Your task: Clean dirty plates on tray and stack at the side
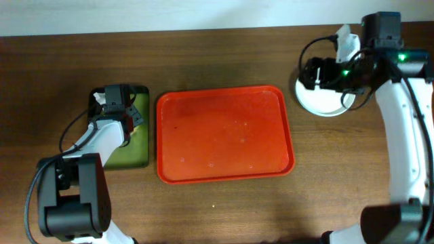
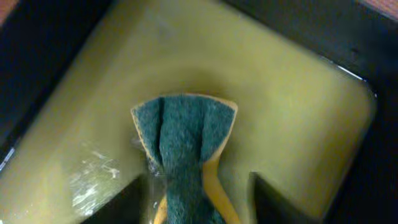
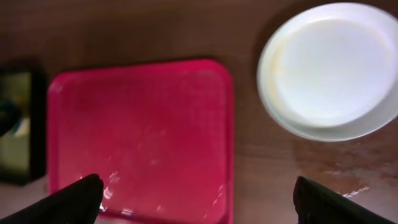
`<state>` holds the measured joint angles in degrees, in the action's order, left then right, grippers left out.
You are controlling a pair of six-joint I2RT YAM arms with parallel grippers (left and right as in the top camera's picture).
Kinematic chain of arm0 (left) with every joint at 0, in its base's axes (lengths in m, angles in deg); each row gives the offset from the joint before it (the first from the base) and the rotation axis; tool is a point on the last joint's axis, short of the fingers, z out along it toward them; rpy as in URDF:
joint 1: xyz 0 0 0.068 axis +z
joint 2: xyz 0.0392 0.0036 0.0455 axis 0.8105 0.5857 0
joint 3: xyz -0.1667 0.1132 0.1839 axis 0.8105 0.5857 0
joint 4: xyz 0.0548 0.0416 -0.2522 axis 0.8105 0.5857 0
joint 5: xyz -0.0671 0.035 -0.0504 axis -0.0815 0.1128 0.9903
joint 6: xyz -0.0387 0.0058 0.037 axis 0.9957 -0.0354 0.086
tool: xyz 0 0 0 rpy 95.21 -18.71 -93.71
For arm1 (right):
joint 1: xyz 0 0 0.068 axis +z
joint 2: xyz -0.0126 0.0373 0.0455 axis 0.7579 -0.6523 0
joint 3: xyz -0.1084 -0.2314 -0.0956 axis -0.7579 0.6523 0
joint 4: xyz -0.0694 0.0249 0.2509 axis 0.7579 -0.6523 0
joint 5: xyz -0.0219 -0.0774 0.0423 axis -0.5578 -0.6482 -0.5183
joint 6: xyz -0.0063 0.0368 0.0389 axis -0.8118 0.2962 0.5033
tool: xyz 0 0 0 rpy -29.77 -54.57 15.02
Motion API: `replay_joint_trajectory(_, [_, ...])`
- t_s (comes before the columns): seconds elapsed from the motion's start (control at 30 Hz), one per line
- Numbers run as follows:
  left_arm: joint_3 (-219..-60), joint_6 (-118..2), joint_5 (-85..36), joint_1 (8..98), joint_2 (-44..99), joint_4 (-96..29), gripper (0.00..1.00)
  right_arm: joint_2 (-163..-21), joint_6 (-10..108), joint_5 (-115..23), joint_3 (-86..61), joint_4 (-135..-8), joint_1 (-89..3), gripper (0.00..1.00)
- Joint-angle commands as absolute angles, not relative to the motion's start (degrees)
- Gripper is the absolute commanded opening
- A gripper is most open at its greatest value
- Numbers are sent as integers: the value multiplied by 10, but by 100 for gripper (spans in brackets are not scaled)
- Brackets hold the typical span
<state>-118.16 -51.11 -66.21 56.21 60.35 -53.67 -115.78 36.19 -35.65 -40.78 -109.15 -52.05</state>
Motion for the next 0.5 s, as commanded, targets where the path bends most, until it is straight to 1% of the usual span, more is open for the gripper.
replay_joint_trajectory(0.0, [-1186, -530, -666, 569, 596, -530, 73, -1099, 354, -358, -406, -1113, -483, 99])
replay_joint_trajectory(0.13, [-1190, -530, -661, 571, 544, -500, 74, -1048, 354, -368, -406, -1137, -460, 99])
replay_joint_trajectory(0.2, [-1195, -530, -638, 571, 487, -481, 75, -1010, 354, -368, -406, -1161, -459, 99])
replay_joint_trajectory(0.3, [-1196, -529, -559, 571, 378, -438, 97, -963, 354, -368, -406, -1193, -459, 99])
replay_joint_trajectory(0.33, [-1196, -529, -526, 570, 328, -413, 99, -943, 346, -368, -406, -1205, -459, 99])
replay_joint_trajectory(0.4, [-1196, -529, -492, 569, 257, -363, 99, -915, 339, -368, -406, -1224, -459, 99])
replay_joint_trajectory(0.47, [-1196, -529, -475, 569, 188, -279, 99, -880, 339, -368, -403, -1252, -459, 99])
